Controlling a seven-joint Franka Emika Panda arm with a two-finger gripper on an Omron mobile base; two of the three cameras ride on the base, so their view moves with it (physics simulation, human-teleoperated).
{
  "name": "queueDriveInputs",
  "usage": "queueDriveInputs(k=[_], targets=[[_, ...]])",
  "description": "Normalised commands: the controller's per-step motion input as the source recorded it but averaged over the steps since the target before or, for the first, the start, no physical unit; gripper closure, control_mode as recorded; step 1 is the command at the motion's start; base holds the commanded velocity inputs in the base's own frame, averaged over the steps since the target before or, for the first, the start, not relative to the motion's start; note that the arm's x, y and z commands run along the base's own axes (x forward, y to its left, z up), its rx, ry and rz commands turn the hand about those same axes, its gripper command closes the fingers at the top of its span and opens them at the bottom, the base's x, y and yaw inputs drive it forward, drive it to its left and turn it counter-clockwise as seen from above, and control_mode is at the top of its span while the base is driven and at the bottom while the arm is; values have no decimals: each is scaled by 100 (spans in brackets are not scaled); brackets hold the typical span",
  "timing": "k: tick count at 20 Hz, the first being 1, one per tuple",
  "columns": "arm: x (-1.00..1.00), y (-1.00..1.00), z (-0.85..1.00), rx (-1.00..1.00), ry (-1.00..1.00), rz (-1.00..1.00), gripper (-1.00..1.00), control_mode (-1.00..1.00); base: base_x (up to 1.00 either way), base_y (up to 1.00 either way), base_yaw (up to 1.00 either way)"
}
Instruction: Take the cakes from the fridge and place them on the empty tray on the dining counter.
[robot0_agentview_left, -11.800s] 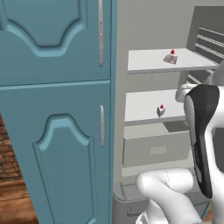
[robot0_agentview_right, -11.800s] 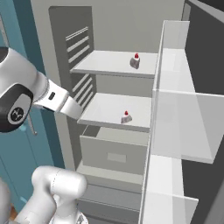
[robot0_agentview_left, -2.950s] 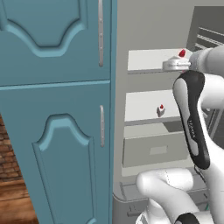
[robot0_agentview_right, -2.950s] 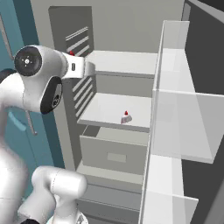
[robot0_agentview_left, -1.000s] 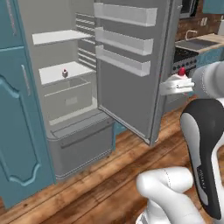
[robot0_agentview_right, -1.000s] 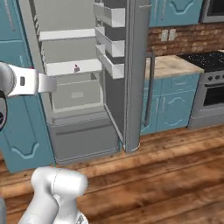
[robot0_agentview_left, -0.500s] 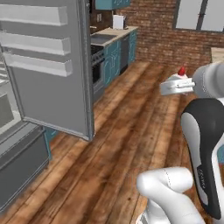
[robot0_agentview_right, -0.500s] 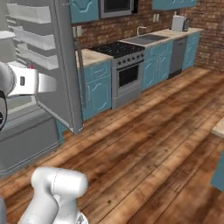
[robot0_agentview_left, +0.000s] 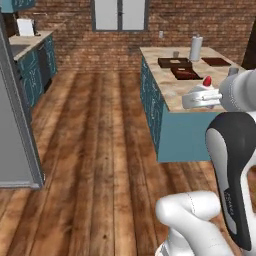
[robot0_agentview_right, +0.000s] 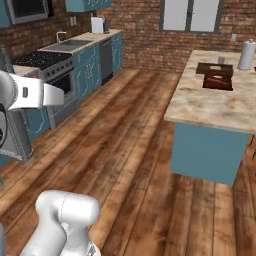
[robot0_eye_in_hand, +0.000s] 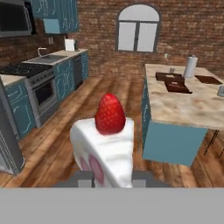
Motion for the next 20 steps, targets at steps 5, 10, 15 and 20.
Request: queueDriveInputs(k=[5, 10, 15, 20], targets=[[0, 0, 0, 0, 0, 0, 100, 100, 1, -42, -53], [0, 0, 0, 0, 0, 0, 100, 100, 34, -95, -24], [0, 0, 0, 0, 0, 0, 100, 100, 58, -100, -10], [0, 0, 0, 0, 0, 0, 100, 100, 75, -100, -6]])
